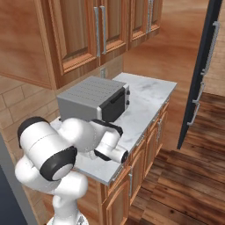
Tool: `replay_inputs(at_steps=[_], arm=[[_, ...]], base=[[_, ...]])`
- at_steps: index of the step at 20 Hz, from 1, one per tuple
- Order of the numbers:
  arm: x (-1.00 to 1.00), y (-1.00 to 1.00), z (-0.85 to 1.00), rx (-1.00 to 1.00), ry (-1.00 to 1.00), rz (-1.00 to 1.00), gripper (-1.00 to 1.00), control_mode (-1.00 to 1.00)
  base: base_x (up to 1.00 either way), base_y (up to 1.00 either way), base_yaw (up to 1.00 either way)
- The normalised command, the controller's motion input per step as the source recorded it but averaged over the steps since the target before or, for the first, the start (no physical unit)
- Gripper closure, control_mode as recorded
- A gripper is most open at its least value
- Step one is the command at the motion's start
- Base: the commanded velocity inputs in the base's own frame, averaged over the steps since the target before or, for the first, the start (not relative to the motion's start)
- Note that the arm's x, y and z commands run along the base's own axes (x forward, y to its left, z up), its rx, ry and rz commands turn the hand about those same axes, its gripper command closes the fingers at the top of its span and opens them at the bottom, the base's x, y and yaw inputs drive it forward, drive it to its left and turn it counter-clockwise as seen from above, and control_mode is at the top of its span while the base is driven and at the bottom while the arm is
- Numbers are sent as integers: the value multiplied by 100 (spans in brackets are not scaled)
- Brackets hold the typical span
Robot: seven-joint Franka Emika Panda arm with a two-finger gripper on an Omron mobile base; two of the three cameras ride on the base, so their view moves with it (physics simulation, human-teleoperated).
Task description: Retrieve the wine glasses from the counter and place one next to each plate.
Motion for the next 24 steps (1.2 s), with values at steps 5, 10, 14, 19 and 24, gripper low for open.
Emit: replay_inputs(at_steps=[5, 10, 14, 19, 24], arm=[[7, 1, -18, 5, 0, 0, -100, -100], [7, 7, -7, 9, 1, 0, -100, -100], [23, 11, 0, 4, 0, 0, -100, -100], [35, 0, 0, 1, 6, 0, -100, -100], [26, 5, -1, 0, 10, 0, -100, -100]], base=[[0, 0, 0], [0, 0, 0], [0, 0, 0], [0, 0, 0], [0, 0, 0]])
